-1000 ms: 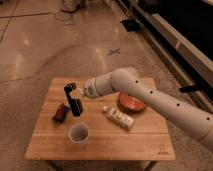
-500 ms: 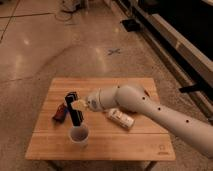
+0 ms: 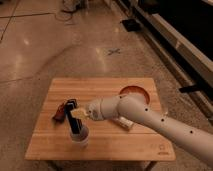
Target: Place the eraser in the ceramic cup
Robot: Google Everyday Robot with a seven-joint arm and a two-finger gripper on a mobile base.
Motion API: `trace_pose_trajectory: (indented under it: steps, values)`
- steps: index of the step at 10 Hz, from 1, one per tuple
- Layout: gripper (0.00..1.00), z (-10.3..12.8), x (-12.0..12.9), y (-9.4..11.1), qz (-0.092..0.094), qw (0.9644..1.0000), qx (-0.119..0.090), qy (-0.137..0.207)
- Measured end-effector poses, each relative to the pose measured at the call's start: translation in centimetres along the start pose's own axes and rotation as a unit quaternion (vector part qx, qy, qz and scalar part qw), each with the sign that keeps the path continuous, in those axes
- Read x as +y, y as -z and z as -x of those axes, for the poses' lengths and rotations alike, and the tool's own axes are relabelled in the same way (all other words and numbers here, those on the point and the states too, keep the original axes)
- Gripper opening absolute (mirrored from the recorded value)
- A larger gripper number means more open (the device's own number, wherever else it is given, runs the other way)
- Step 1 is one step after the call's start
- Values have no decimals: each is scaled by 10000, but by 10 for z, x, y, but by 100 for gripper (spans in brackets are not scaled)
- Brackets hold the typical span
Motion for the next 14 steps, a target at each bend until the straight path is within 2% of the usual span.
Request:
trace_pose_trajectory:
  steps: [1, 2, 4, 6, 7, 14]
  values:
    - [18, 3, 2, 0, 20, 10000, 13, -3]
    - [32, 7, 6, -2, 48, 10000, 30, -20]
    - [50, 14, 11, -4, 75, 10000, 41, -48]
    - [72, 23, 17, -7, 94, 9999, 59, -93]
    - [78, 26, 19, -9, 92, 9999, 68, -111]
    - [80, 35, 37, -11, 158, 9996, 211, -30]
